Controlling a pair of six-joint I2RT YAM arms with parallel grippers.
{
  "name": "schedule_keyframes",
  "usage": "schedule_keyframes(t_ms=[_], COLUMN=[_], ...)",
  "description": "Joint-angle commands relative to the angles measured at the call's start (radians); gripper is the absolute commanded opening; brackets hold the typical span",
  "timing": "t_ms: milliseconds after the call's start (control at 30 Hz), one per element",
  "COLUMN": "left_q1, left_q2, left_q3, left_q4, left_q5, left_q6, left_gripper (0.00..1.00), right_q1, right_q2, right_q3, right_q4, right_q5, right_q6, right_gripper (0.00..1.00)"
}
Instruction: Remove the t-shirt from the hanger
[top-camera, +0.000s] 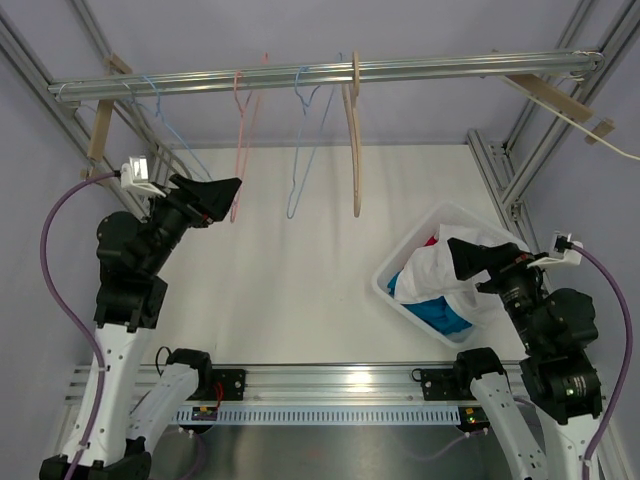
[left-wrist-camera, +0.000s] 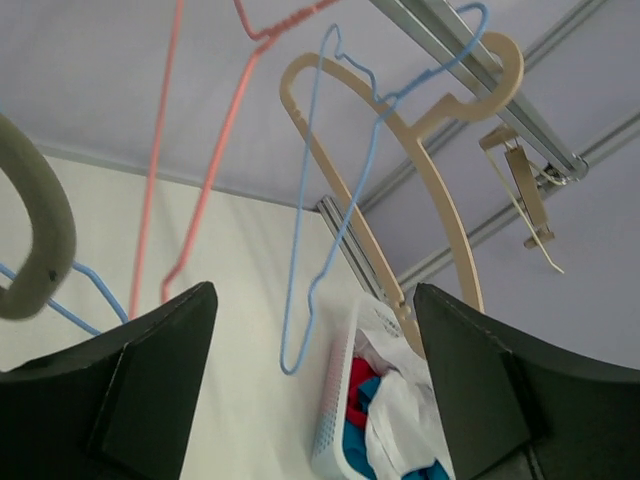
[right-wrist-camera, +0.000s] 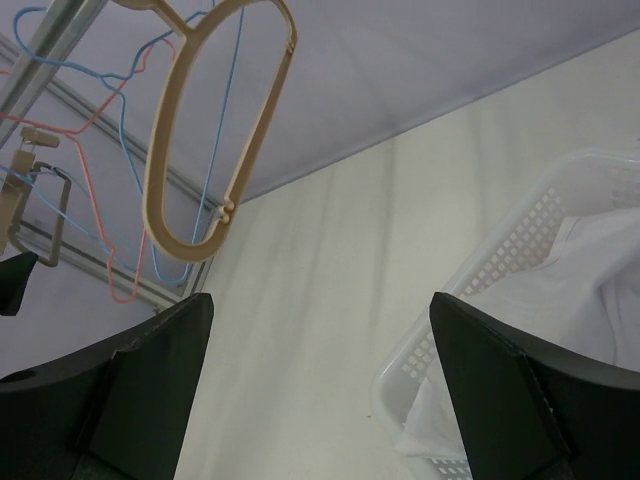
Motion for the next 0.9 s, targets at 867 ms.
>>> schedule_keyframes(t_ms=[867], left_q1=[-0.005], left_q2=[-0.659], left_q3=[-0.208], left_q4=[-0.403], left_q5=[0.304], left_q6=[0.262], left_gripper=[0.99], right_q1=[-0.003], right_q2=[-0.079], right_q3=[0.105], right_q4=[0.045], right_q5=[0.003], right_q6=[-0.117], right_gripper=[0.99])
